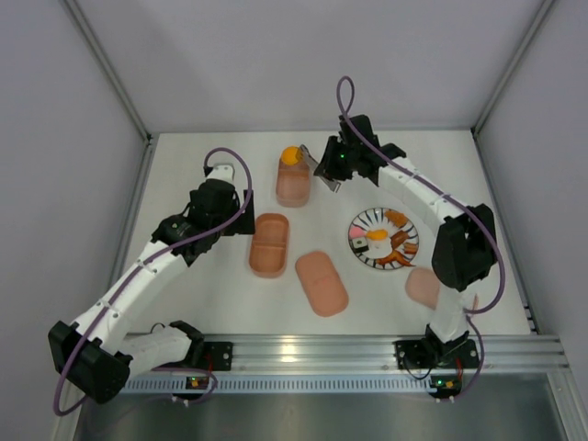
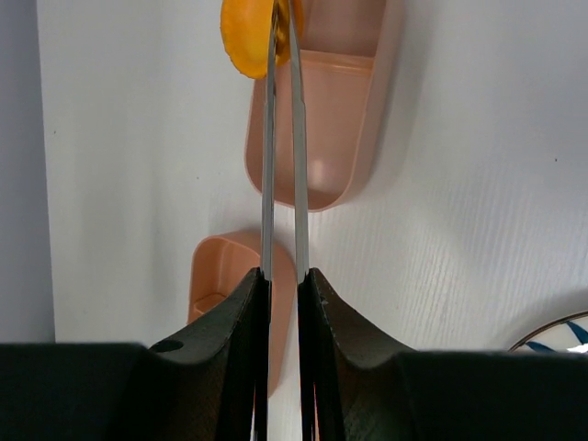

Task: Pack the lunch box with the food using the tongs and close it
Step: Pick up the box lid from the corner of the board.

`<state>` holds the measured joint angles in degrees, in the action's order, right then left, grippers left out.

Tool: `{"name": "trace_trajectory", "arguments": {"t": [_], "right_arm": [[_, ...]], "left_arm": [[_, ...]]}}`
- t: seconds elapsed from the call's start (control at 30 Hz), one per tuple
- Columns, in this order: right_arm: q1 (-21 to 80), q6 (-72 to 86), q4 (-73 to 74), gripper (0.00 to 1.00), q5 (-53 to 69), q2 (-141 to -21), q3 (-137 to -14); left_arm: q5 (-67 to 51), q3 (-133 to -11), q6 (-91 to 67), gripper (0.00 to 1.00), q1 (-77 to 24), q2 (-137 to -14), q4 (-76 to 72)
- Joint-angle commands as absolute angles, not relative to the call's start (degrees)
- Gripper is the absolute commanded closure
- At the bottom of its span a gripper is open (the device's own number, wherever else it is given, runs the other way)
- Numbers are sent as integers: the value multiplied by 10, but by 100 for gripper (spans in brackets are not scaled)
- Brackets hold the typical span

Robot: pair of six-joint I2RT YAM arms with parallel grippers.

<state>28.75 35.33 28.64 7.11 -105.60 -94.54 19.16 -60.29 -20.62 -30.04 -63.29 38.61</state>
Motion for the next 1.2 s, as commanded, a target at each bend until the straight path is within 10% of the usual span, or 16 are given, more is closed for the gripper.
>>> {"name": "trace_trajectory", "arguments": {"t": [0.0, 0.73, 1.17], "right_arm": [[296, 365, 236, 100, 68, -1067, -978], [296, 378, 208, 99, 62, -1148, -1019], [297, 372, 217, 72, 47, -1151, -1020]], "left_arm": [[203, -599, -207, 1, -297, -632, 367], [207, -598, -204, 1, -297, -637, 368], [204, -599, -204, 1, -298, -639, 368]]}}
